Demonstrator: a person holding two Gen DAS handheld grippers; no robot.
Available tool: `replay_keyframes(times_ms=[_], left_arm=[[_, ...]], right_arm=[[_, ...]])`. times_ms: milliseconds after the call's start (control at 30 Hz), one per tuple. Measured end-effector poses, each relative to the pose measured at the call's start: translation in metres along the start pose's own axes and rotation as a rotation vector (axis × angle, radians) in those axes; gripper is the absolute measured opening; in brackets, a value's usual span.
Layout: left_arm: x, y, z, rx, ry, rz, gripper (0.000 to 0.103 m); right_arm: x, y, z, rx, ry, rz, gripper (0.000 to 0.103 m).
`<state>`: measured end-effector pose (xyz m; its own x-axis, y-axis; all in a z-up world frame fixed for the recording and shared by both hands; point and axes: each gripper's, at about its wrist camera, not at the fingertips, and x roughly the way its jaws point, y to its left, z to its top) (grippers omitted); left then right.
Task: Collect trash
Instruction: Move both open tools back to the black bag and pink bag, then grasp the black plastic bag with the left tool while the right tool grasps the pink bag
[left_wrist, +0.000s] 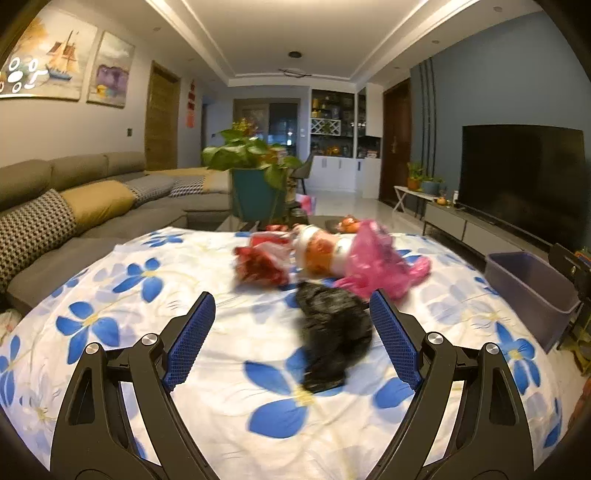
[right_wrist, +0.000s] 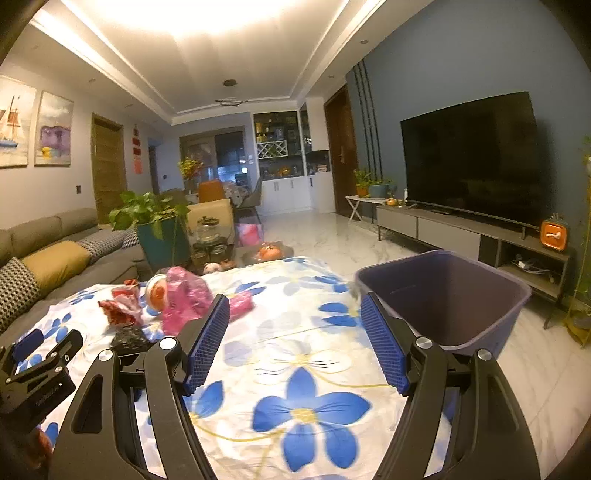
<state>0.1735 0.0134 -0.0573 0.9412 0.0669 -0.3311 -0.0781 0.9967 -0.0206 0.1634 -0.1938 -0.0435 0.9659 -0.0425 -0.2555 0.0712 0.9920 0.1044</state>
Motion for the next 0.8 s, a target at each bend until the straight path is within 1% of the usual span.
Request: replay_keyframes(times_ms=[133, 200, 267, 367, 467, 500, 667, 767, 800], left_arm=[[0.004, 0.012, -0.002, -0.015, 0.014, -0.004, 0.084], [0.007, 0.011, -0.002, -0.015, 0.023, -0.016, 0.084], [0.013, 0.008, -0.001, -0.015, 0.035, -0.046, 0.084], [0.027, -0.003, 0.002, 0.003, 0.054, -0.070, 0.084], [0.048, -0.012, 0.007, 0.013, 0.100, -0.085, 0.084], [0.057, -0.015, 0.009, 0.010, 0.118, -0.080, 0.084], [0.085, -0.027, 0.007, 0.034, 0.204, -0.086, 0.083], [0.096, -0.027, 0.001, 0.032, 0.258, -0.102, 0.071], [0.098, -0.025, 0.000, 0.024, 0.268, -0.113, 0.064]], right_arm=[[0.004, 0.014, -0.005, -0.016, 0.007, 0.016, 0.072], [0.007, 0.019, -0.005, -0.022, 0.011, 0.024, 0.072], [0.010, 0.023, -0.005, -0.026, 0.016, 0.030, 0.072], [0.015, 0.025, -0.006, -0.025, 0.022, 0.036, 0.072], [0.021, 0.027, -0.005, -0.026, 0.026, 0.043, 0.072], [0.024, 0.029, -0.004, -0.027, 0.028, 0.043, 0.072], [0.036, 0.033, -0.001, -0.029, 0.035, 0.063, 0.072], [0.043, 0.038, 0.001, -0.039, 0.034, 0.076, 0.072], [0.047, 0.041, 0.002, -0.043, 0.036, 0.082, 0.072]])
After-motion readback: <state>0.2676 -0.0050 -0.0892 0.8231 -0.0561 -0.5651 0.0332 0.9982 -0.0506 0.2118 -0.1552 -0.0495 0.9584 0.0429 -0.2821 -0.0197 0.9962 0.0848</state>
